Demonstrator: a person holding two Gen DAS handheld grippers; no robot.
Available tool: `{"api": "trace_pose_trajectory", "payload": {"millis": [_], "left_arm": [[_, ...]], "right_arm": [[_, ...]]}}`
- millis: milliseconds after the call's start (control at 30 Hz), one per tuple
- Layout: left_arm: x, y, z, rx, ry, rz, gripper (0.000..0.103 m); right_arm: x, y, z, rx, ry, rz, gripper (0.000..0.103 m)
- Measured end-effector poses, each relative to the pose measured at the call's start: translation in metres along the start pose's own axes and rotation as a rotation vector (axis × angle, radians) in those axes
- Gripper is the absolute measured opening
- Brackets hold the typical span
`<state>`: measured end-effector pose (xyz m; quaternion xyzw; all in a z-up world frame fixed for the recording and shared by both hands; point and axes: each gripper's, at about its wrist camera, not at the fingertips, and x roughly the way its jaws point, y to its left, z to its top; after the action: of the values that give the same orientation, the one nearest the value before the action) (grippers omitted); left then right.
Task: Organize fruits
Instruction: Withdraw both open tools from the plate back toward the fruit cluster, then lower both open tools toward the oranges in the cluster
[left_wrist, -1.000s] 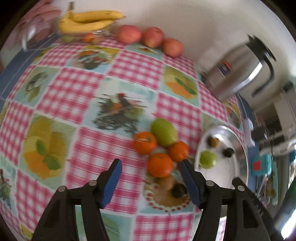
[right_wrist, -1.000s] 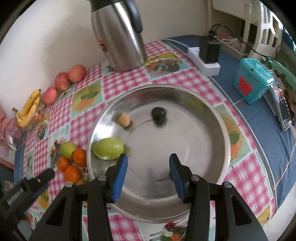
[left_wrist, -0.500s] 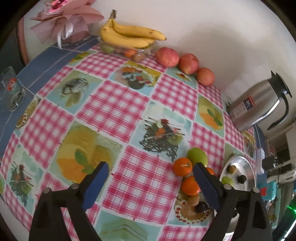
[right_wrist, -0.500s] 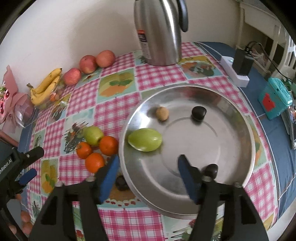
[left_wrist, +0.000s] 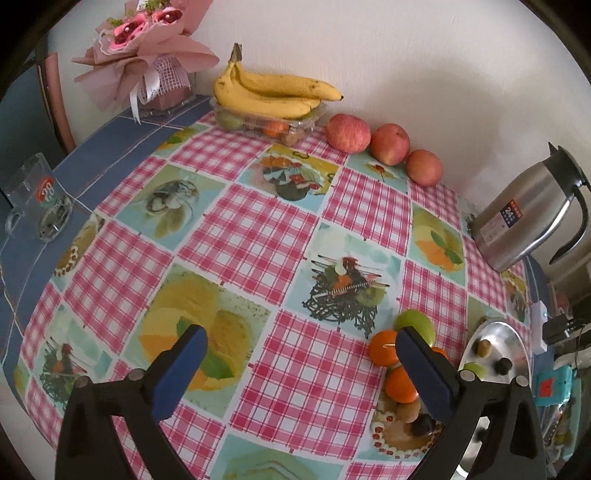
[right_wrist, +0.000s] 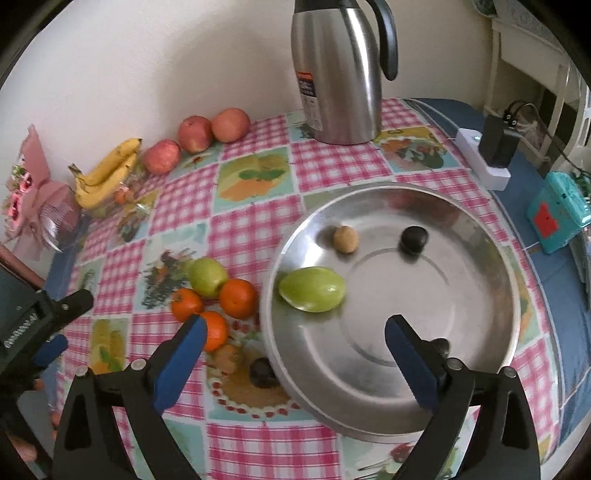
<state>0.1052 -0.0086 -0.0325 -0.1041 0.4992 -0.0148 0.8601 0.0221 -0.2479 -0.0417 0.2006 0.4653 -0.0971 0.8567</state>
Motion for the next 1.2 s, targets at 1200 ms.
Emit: {"api": "trace_pose_trajectory", "payload": {"millis": [1200], "left_arm": [[0.013,0.012,0.004,0.003,0.012,0.058,0.103]], "right_arm": [[0.004,0.071,-0.012,-0.131,-0.066,-0.088,0.097]]}}
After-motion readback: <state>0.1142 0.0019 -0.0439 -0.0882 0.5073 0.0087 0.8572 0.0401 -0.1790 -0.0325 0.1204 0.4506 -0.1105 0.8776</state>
